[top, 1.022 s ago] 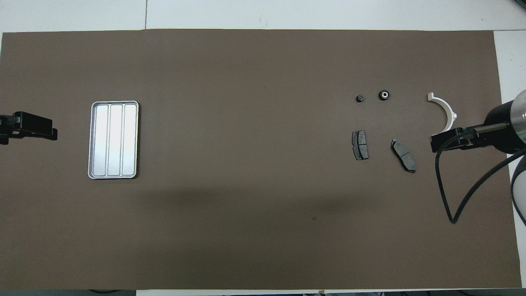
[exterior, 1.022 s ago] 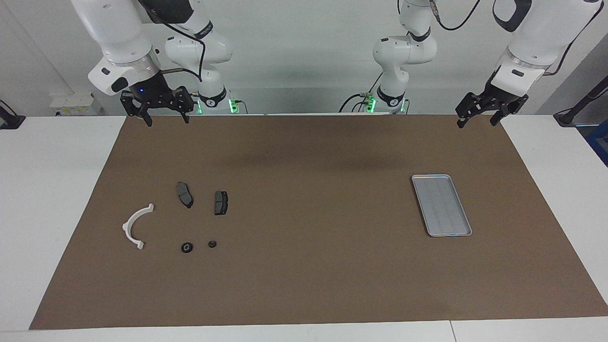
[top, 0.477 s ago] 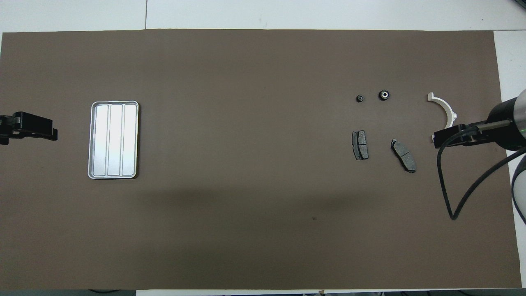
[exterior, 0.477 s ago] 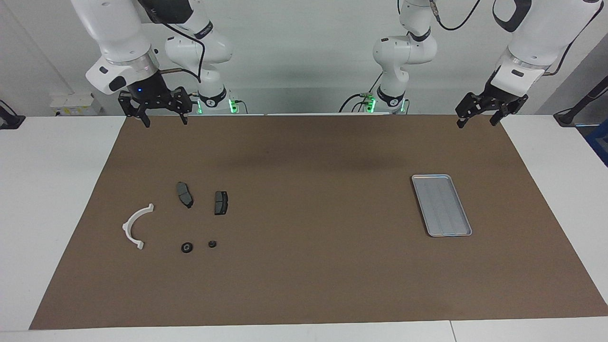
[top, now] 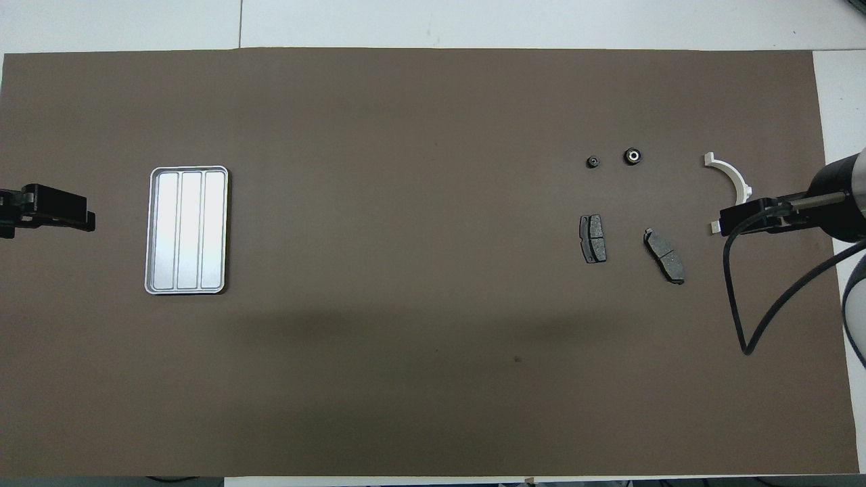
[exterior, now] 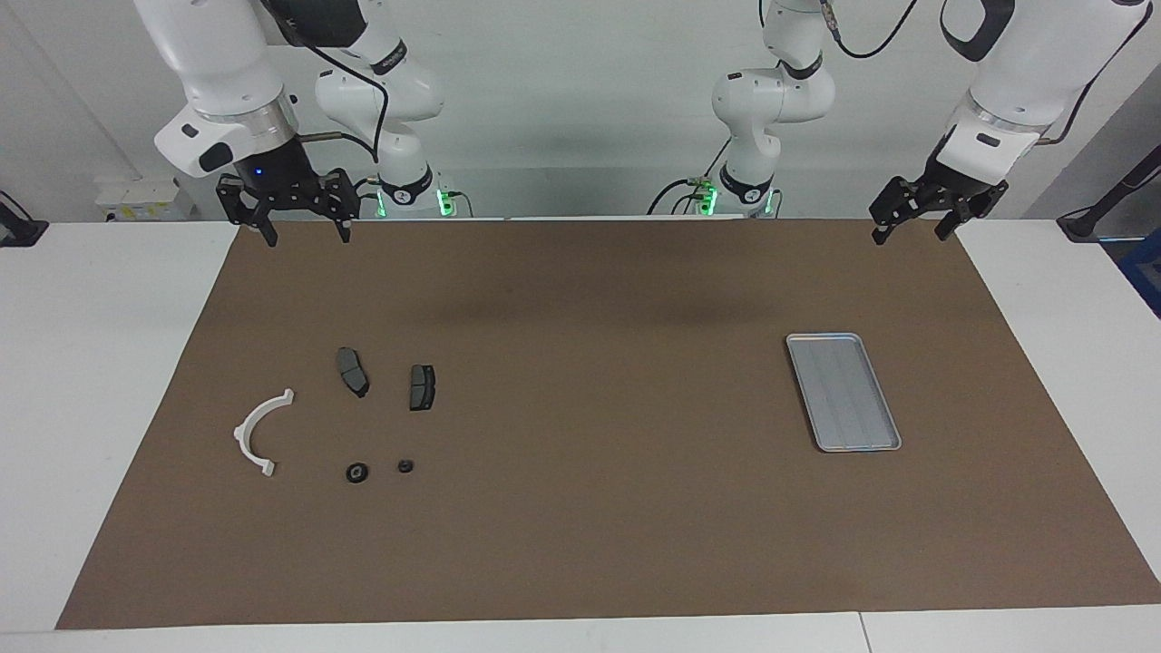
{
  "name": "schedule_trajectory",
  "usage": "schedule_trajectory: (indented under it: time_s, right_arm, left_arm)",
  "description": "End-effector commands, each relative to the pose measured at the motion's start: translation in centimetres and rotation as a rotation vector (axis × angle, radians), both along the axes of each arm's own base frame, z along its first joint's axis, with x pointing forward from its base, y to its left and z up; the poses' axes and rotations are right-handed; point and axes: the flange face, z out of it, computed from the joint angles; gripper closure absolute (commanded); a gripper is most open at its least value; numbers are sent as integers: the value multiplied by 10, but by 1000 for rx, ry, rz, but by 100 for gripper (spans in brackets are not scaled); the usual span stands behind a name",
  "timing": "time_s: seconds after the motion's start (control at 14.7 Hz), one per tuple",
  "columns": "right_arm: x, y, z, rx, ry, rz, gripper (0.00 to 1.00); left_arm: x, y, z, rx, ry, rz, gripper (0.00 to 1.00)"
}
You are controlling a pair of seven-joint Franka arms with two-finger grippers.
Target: Place bearing gear from tray to pile
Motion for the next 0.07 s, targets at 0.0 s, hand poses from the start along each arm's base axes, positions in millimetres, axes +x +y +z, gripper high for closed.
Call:
schedule_trajectory:
  time_s: [0.0]
  right_arm:
    - [-2, -3, 3, -10, -8, 23, 0]
  left_arm:
    - [-6, -2, -1, -11, 0, -13, 0]
